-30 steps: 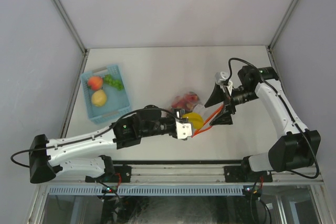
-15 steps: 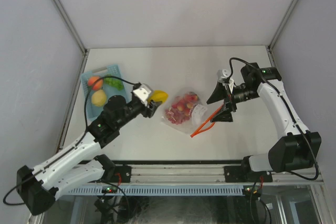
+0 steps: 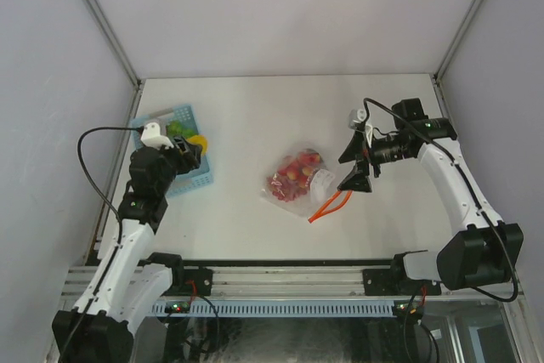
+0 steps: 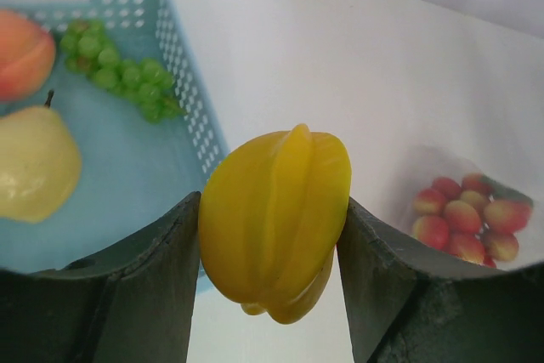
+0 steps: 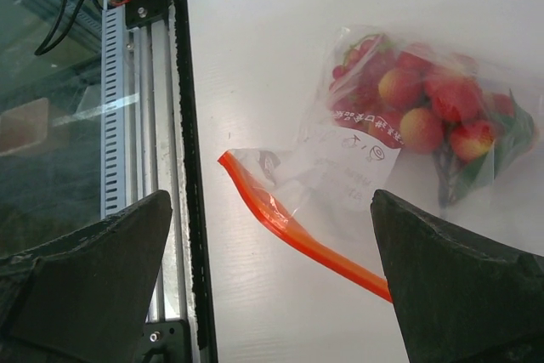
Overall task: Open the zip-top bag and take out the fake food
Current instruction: Place the fake fruit in the bin.
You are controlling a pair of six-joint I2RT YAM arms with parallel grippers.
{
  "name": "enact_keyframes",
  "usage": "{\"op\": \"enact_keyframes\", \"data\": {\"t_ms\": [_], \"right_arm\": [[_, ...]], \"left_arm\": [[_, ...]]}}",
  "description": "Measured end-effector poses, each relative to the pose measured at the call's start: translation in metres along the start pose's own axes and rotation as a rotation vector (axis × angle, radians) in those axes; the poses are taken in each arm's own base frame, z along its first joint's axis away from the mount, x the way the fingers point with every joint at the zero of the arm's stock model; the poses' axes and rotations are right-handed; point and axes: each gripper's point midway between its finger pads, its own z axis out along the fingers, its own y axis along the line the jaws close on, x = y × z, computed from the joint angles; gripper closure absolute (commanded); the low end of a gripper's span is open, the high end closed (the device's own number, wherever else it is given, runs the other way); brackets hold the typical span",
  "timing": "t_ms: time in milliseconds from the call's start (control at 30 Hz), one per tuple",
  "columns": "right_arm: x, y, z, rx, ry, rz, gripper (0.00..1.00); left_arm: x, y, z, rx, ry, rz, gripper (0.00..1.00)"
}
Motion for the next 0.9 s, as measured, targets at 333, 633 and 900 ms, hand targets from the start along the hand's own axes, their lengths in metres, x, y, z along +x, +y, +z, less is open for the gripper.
{"op": "enact_keyframes", "data": {"t_ms": [333, 633, 900], "right_arm": [[0.008, -0.01, 0.003, 0.051, 0.004, 0.053, 0.0], [0.009, -0.014, 0.004, 0.072, -0.008, 0.071, 0.0], [0.013, -0.014, 0.005, 0.074, -0.007, 0.091, 0.0]], "left_arm": [[0.045, 0.066, 0.017, -0.256, 0.194, -0.275, 1.0], [0.033, 0.089, 0.032, -0.411, 0.203, -0.328, 1.0], [0.051, 0.1, 0.047, -0.493, 0.318, -0.357, 1.0]]}}
